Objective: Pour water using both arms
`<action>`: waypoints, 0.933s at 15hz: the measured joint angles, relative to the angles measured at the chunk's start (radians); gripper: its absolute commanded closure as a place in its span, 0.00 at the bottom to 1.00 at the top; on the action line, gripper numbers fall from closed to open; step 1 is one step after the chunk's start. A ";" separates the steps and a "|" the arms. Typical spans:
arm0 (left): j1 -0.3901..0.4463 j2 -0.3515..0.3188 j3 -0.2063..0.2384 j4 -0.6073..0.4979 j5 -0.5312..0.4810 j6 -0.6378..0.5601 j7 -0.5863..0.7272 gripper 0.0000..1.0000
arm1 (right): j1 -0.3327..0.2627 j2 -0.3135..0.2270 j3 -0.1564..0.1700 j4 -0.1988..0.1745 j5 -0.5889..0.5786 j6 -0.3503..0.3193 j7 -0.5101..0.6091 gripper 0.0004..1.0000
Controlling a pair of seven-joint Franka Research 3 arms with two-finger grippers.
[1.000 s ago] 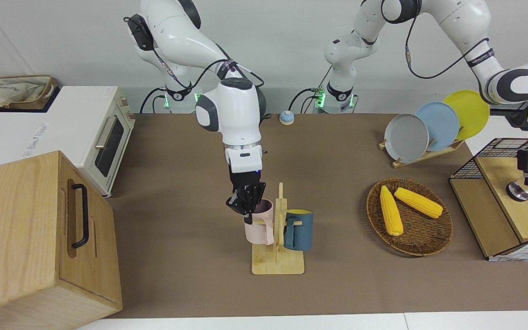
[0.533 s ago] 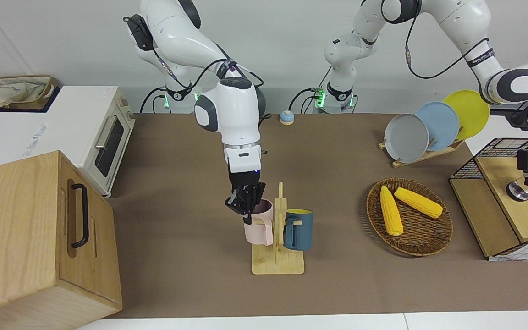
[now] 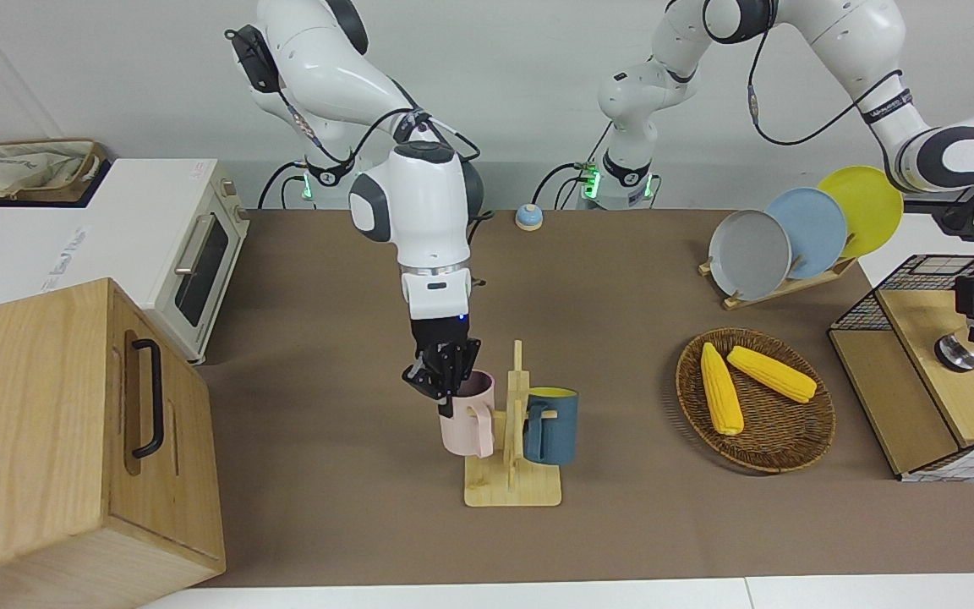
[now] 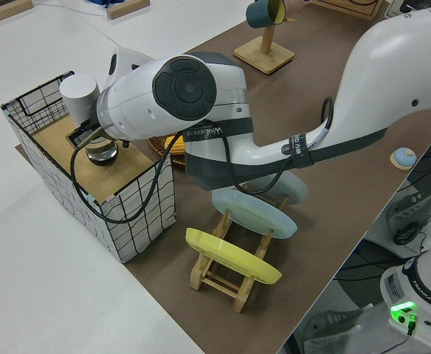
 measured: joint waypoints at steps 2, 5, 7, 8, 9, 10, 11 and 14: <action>0.000 0.000 0.001 0.008 0.000 -0.007 -0.002 1.00 | -0.004 -0.003 0.000 0.000 0.000 -0.007 0.000 1.00; 0.000 -0.001 0.005 0.027 0.033 -0.031 -0.030 1.00 | -0.006 -0.007 0.000 0.000 0.000 -0.020 0.000 1.00; 0.000 -0.003 0.006 0.054 0.107 -0.064 -0.099 1.00 | -0.008 -0.010 0.000 0.000 0.000 -0.032 0.000 1.00; 0.000 -0.005 0.006 0.073 0.146 -0.088 -0.138 1.00 | -0.008 -0.012 0.000 0.000 0.000 -0.040 0.000 1.00; 0.000 -0.006 0.006 0.091 0.177 -0.110 -0.174 1.00 | -0.009 -0.014 0.000 0.000 0.000 -0.048 0.000 1.00; 0.000 -0.008 0.006 0.108 0.205 -0.131 -0.207 1.00 | -0.010 -0.016 0.000 0.000 0.000 -0.056 0.000 1.00; 0.000 -0.011 0.006 0.122 0.226 -0.151 -0.234 1.00 | -0.011 -0.018 -0.001 0.000 0.000 -0.061 0.000 1.00; 0.000 -0.021 0.006 0.145 0.267 -0.187 -0.290 1.00 | -0.026 -0.025 -0.001 -0.003 0.000 -0.070 0.000 1.00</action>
